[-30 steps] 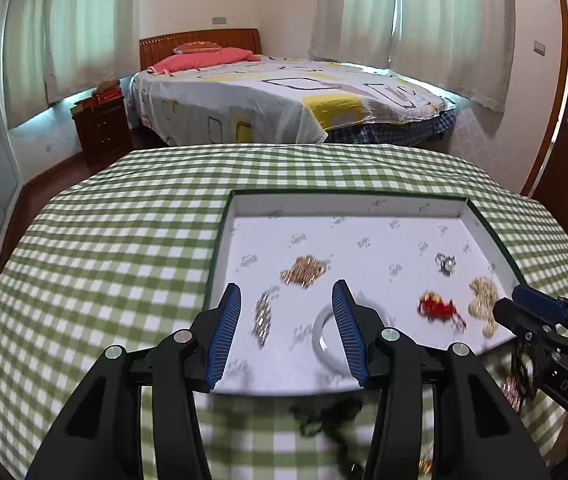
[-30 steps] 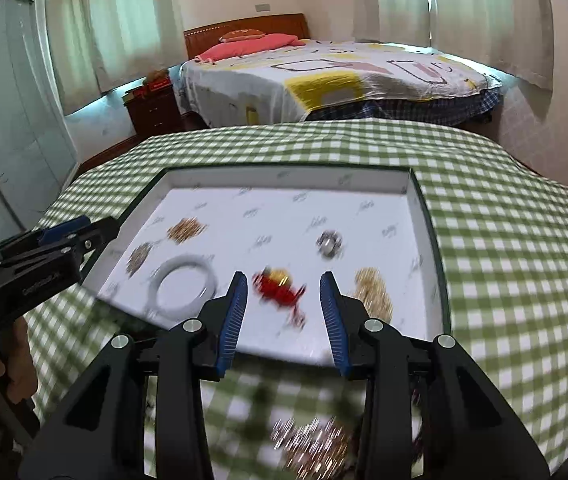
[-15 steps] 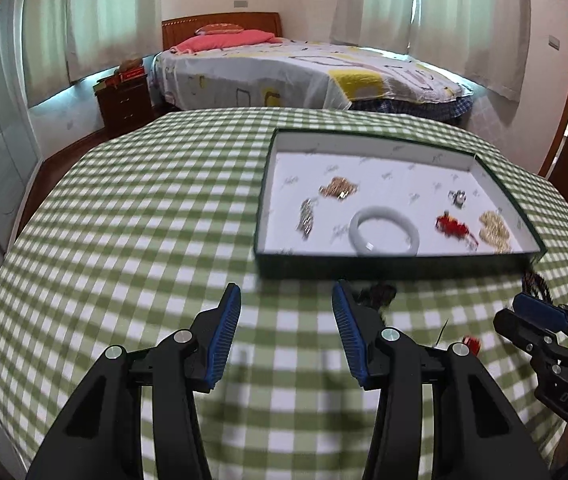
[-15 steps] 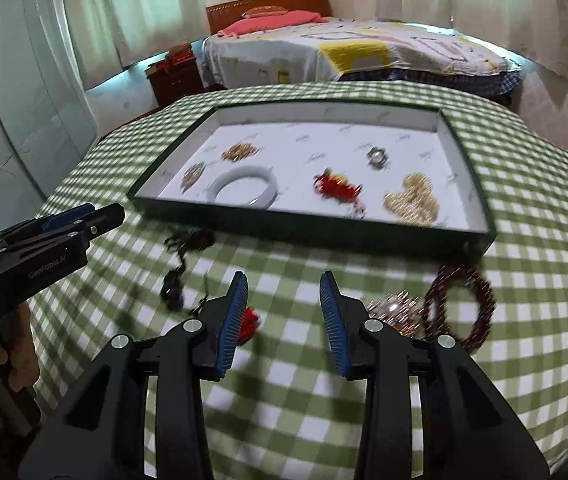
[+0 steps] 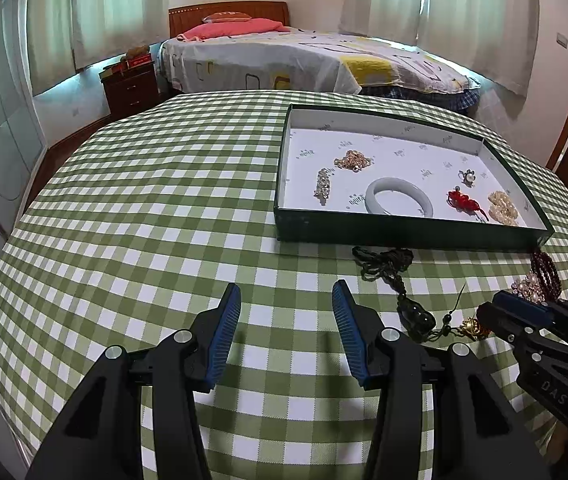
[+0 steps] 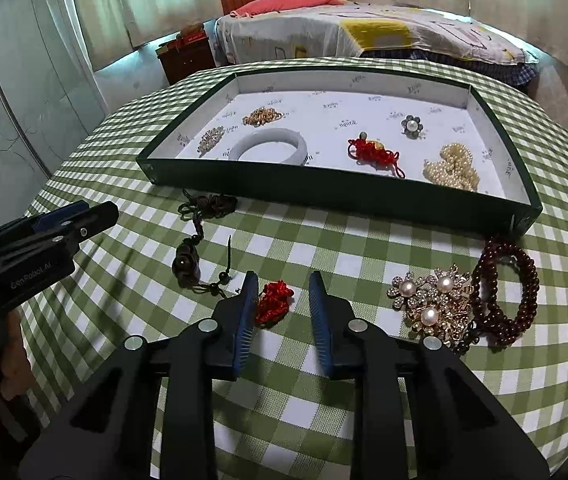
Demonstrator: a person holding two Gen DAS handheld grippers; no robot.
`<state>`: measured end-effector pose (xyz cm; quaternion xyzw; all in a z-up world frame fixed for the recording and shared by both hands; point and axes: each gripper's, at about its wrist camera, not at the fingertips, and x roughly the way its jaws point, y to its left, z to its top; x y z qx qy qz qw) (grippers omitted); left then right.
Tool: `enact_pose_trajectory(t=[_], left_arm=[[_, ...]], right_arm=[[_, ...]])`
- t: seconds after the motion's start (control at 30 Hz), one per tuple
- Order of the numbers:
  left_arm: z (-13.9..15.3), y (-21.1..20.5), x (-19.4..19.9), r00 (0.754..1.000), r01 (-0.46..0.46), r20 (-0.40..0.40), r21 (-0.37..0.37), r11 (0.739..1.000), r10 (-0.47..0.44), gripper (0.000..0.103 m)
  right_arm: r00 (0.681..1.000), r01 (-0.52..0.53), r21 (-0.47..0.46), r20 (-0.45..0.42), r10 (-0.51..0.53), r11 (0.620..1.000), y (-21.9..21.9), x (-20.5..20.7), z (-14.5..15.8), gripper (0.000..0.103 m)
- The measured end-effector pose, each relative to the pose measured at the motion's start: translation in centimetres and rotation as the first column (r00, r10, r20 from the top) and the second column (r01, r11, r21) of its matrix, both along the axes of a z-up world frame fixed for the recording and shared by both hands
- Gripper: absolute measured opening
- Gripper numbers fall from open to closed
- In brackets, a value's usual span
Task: Organize jewelry
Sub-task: 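Grasp the red tassel charm with the right tool, then grasp the black pendant necklace with the left tool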
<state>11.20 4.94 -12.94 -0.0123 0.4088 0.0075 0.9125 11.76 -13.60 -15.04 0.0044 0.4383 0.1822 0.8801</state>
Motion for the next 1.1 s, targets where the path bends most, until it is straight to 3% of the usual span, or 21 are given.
enact_pose_trajectory(t=[0.03,0.2,0.83,1.1], left_arm=[[-0.1,-0.1,0.0,1.0,0.002,-0.003,0.0,1.0,-0.002,0.047],[-0.3,-0.5,0.1,1.0,0.014,-0.011,-0.001,1.0,-0.014,0.047],[-0.5,-4.7,0.7,0.991,0.125,-0.04,-0.063,0.99,-0.128,0.047],[-1.8,-6.2,1.6,0.984,0.156,-0.082,-0.043,0.987,-0.16,0.047]], right_arm=[[1.0,-0.004,0.001,-0.003,0.004,1.0,0.0,0.0,-0.1,0.016],[1.0,-0.014,0.006,-0.006,0.014,1.0,-0.1,-0.2,-0.1,0.012],[0.999,0.04,0.018,0.016,-0.041,0.999,-3.0,-1.0,1.1,0.011],[0.999,0.047,0.027,0.014,-0.047,0.999,-3.4,-0.8,1.1,0.011]])
